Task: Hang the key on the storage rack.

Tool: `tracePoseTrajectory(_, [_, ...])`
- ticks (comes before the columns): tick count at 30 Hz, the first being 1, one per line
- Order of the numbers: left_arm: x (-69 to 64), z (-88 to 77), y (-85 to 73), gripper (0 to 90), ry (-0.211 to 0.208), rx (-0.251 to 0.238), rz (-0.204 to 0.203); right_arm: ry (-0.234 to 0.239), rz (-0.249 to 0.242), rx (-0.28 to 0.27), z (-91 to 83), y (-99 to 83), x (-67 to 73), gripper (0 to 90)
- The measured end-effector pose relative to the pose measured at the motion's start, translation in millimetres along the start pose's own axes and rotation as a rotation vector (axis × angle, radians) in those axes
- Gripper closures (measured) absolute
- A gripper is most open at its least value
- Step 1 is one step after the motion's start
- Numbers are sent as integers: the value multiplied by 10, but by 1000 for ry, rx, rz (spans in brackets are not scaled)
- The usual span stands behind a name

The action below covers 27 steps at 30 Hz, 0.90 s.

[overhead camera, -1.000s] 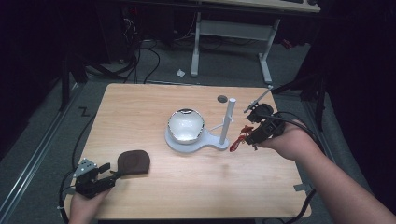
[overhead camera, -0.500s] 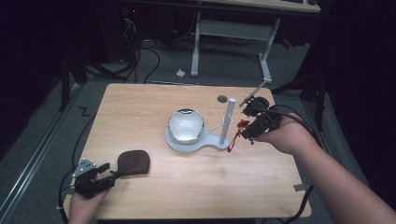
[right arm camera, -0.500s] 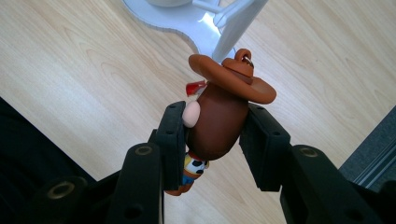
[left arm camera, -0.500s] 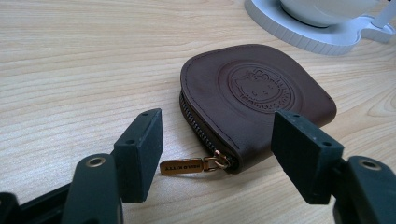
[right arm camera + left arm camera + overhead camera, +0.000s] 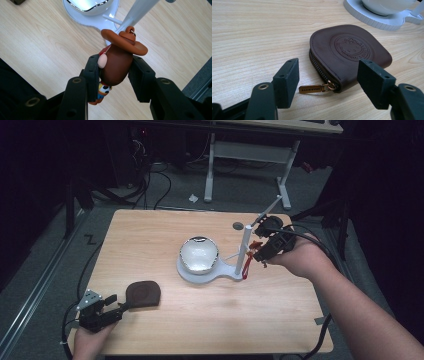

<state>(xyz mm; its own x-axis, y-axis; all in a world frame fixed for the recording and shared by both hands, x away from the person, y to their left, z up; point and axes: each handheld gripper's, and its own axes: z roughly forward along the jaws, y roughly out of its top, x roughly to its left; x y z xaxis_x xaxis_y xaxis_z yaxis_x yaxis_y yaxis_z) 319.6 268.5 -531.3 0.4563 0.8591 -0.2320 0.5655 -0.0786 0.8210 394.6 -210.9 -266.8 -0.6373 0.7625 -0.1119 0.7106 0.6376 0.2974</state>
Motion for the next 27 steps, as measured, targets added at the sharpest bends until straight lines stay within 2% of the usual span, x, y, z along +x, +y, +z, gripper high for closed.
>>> tracePoseTrajectory(6, [5,-5,0,345,-1,-1,-1,-1,-20,-6,18,73,20,620])
tracePoseTrajectory(11, [8,-5,1,345,-3,-2,-3,-5,-9,-3,41,108,23,620])
tracePoseTrajectory(25, [10,1,-1,345,-2,1,-3,-7,33,-4,198,5,-157,620])
tracePoseTrajectory(26, [9,2,-1,345,-2,1,-3,-3,55,5,203,-9,-155,620])
tracePoseTrajectory(27, [9,2,-1,345,-2,1,-3,-2,40,0,221,-21,-176,620])
